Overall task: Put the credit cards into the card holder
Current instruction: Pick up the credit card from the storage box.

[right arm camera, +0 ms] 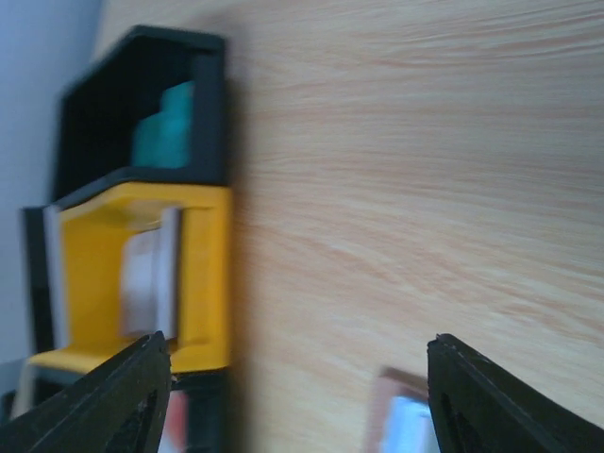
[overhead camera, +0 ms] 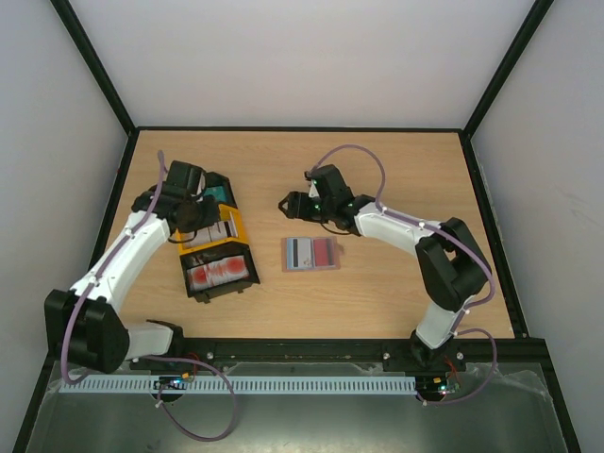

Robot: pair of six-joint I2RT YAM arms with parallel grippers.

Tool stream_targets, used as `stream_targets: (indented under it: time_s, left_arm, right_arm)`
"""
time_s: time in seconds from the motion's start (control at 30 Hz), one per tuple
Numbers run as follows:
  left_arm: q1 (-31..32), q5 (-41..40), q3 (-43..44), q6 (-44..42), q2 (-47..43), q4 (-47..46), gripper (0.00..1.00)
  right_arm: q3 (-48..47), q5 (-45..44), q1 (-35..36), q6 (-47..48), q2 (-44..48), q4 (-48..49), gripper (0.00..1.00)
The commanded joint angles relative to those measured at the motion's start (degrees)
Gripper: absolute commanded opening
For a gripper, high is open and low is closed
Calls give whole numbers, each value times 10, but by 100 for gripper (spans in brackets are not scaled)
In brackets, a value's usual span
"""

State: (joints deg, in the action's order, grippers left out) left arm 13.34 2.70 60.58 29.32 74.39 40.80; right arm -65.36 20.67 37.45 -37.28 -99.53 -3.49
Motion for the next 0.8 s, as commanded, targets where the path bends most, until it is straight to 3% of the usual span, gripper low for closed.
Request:
stream_targets:
  time_s: [0.0, 0.2, 0.43, 0.63, 0.77]
  left_arm:
    - [-10, 21, 1, -13, -46, -1, 2]
    - [-36, 123, 6, 12, -100, -36, 3]
    - [-111, 256, -9, 60, -138, -80, 3]
    - [-149, 360, -34, 102, -147, -125, 3]
    - [-152, 388, -49, 114, -143, -139, 3]
  right_arm:
    - [-3, 179, -1, -82, -12, 124, 74]
    - [0, 305, 7, -301, -76, 439, 83]
    - [-40, 334, 46, -548, -182, 732, 89]
    - [-78, 338, 68, -647, -223, 850, 86]
    - [-95, 340, 70, -683, -233, 891, 75]
